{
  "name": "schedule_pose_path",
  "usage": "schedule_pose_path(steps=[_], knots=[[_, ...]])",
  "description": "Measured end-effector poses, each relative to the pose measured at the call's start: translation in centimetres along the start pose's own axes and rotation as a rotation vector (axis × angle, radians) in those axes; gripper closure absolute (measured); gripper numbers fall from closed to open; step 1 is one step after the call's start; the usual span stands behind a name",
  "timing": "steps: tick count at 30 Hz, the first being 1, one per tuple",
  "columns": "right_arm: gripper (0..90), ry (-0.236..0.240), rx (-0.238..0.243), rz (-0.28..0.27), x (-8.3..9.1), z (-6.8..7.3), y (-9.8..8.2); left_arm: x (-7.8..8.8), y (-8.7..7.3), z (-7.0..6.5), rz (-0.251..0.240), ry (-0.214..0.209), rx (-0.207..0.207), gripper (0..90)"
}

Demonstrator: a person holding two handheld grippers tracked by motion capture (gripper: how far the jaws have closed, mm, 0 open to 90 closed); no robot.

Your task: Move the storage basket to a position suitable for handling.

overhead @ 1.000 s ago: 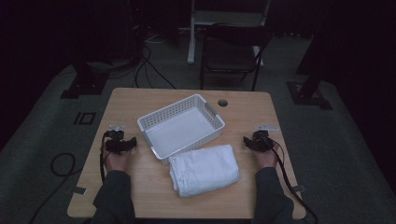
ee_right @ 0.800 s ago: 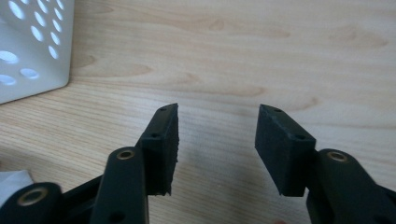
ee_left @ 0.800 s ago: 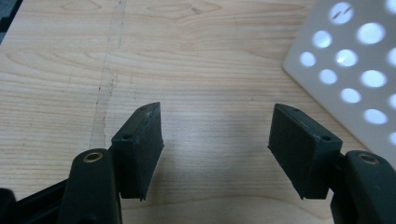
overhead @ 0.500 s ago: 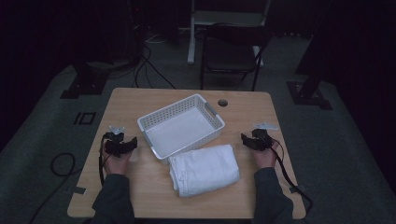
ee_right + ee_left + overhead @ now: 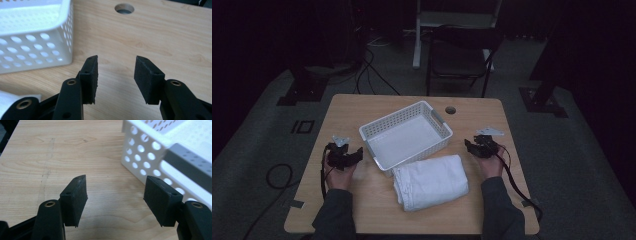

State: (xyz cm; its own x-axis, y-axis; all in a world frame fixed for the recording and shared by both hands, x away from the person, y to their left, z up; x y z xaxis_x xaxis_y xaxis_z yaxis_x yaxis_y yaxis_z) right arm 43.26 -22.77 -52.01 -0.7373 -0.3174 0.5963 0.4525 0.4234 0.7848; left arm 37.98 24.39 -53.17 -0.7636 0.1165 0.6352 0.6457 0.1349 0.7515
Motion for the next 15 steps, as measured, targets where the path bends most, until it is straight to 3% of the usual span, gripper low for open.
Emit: schedule_pose_path(steps=[4,15], knots=[[53.9,0.003,0.026,-0.007,-0.1,0.2,1.0,0.6,-0.1,-0.3,-0.010,-0.012,-0.008,34.9],[54.1,0.031,0.038,-0.053,-0.2,0.5,3.7,1.8,0.0,-1.2,-0.039,-0.034,-0.018,35.9]])
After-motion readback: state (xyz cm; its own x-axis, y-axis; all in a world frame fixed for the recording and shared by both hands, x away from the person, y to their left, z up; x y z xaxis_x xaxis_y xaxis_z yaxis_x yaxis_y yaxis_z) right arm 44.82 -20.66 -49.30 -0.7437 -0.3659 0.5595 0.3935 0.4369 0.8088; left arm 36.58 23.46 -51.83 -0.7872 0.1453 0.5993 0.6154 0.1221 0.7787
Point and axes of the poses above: each handheld gripper's, and its own axes: x roughly backward along the jaws, y roughly out of its top, z roughly to its left, the point moved 2 cm from there along -x, roughly forward along the jaws, and after that the axes turned 12 degrees about x, right-handed, at the moved point
